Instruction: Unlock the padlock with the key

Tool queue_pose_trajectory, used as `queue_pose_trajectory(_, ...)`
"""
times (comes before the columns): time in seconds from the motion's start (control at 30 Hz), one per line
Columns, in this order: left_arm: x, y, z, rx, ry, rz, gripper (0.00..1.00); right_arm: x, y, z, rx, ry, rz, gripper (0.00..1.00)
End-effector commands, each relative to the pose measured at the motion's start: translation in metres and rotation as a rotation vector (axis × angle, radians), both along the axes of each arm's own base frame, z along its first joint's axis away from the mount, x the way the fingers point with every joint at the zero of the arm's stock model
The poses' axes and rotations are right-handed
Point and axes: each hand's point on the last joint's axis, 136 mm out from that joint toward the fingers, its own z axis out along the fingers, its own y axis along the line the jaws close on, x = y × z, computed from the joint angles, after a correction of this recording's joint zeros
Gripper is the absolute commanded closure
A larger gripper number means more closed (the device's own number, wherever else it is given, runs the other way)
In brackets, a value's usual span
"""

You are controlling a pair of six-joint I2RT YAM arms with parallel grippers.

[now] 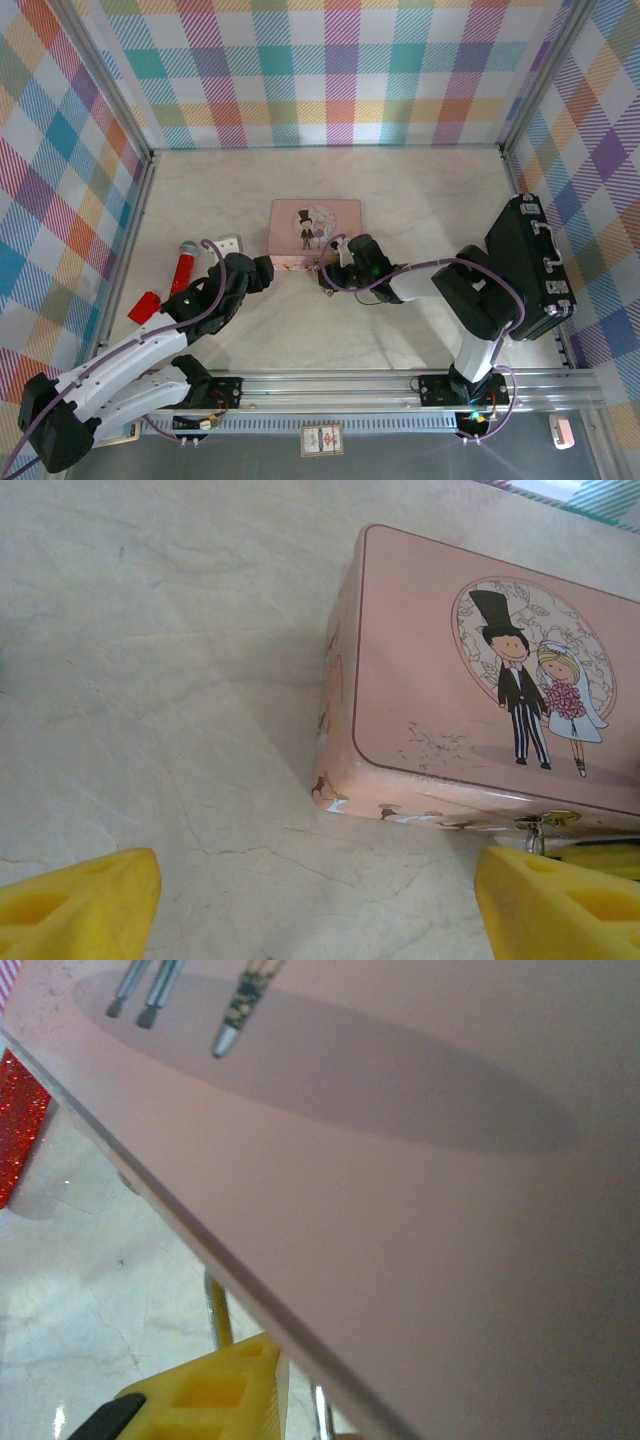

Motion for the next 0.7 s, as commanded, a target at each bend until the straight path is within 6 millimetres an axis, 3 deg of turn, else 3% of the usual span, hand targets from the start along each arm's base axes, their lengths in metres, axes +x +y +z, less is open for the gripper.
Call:
queue_pose_trajectory(0.0,0.005,-0.002,0.011,-0.052,-0.024,0.008,0.17,0.001,0.008,0.001,0.039,0.032,0.011,0.77)
queue_pose_trajectory(0.2,0.013,-0.006,0.009,-0.038,-0.006,0.01,0.12,0.002,0.008,0.006,0.054,0.034,-0.004,0.87)
queue_pose_trajectory(0.3,0.024,-0.016,-0.002,-0.055,0.044,-0.016,0.09,0.002,0.007,0.007,0.068,0.046,-0.025,0.91)
queue_pose_trajectory(0.53,0.074,-0.041,-0.029,-0.147,0.183,-0.061,0.09,0.002,-0.001,0.0,0.049,0.101,-0.171,0.96)
queue_pose_trajectory(0.67,0.094,-0.054,-0.035,-0.161,0.204,-0.099,0.09,0.003,-0.007,-0.002,0.058,0.111,-0.218,0.97)
